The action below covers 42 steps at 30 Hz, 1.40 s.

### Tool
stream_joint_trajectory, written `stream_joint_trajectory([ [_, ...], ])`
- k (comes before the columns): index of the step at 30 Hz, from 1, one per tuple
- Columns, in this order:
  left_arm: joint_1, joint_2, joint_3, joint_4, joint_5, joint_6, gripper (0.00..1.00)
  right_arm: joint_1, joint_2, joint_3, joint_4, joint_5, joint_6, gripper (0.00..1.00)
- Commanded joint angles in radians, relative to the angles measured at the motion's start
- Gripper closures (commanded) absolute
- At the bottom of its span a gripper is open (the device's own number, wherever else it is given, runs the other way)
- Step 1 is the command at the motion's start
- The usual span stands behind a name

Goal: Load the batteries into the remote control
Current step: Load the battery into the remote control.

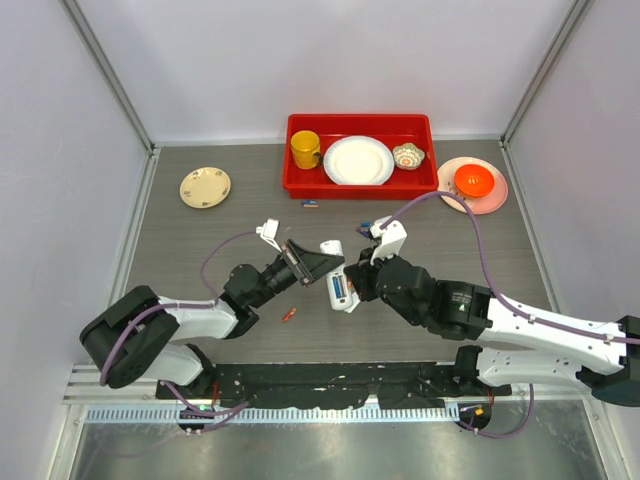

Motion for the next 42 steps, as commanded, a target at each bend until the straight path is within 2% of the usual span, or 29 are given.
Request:
stream_joint_trajectory([
  [1,-0.002,0.033,0.053,0.058,0.002,-0.044,1.0,0.009,-0.013,0.011,0.072,0.002,-0.025,0.99],
  [7,-0.002,0.071,0.068,0.058,-0.002,-0.072,1.0,0.02,-0.039,-0.023,0.145,0.022,-0.046,0.99],
  [13,-0.003,0.085,0.071,0.058,-0.004,-0.092,1.0,0.026,-0.004,-0.021,0.148,0.052,-0.074,0.99],
  [31,-0.003,0.094,0.082,0.081,-0.002,-0.103,1.0,0.037,0.029,-0.052,0.113,0.069,-0.075,0.99],
  [42,-0.003,0.102,0.084,0.121,-0.038,-0.083,1.0,0.038,0.032,-0.056,0.037,0.014,0.012,0.99],
])
